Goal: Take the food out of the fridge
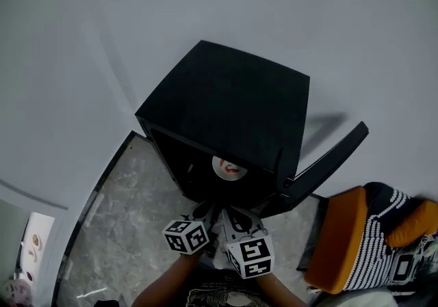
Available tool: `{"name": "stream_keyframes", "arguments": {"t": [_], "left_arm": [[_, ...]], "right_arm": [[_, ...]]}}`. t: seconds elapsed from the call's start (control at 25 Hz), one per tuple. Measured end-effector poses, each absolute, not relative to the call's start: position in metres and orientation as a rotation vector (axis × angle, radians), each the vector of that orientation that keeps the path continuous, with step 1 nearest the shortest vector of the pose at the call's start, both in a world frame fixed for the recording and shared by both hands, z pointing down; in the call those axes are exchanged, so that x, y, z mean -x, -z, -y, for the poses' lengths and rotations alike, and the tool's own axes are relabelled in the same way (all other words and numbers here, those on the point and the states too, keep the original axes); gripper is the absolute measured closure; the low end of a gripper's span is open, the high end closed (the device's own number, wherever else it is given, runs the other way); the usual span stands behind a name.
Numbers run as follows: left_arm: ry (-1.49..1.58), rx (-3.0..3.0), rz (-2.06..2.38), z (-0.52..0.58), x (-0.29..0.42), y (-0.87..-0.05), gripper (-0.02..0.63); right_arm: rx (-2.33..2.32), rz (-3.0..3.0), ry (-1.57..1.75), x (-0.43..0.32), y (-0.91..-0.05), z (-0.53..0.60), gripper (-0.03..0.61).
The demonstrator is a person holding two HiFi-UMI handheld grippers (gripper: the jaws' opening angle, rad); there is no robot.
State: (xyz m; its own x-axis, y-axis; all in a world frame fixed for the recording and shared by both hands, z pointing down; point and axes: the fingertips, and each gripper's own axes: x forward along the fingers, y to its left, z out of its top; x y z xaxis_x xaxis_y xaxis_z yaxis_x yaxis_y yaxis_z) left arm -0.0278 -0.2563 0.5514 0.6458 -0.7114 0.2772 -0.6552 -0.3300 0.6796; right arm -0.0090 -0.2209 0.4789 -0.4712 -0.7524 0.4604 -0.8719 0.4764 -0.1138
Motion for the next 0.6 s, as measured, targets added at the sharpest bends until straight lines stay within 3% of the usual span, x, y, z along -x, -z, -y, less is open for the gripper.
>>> {"name": "stream_keyframes", "arguments": {"t": [0.6], "left_arm": [[0.257, -1.882, 0.767, 0.322, 0.041, -0.631, 0.594]], "right_arm": [[-1.489, 2.237, -0.400, 0.022, -0.482, 0.272, 0.555]]}}
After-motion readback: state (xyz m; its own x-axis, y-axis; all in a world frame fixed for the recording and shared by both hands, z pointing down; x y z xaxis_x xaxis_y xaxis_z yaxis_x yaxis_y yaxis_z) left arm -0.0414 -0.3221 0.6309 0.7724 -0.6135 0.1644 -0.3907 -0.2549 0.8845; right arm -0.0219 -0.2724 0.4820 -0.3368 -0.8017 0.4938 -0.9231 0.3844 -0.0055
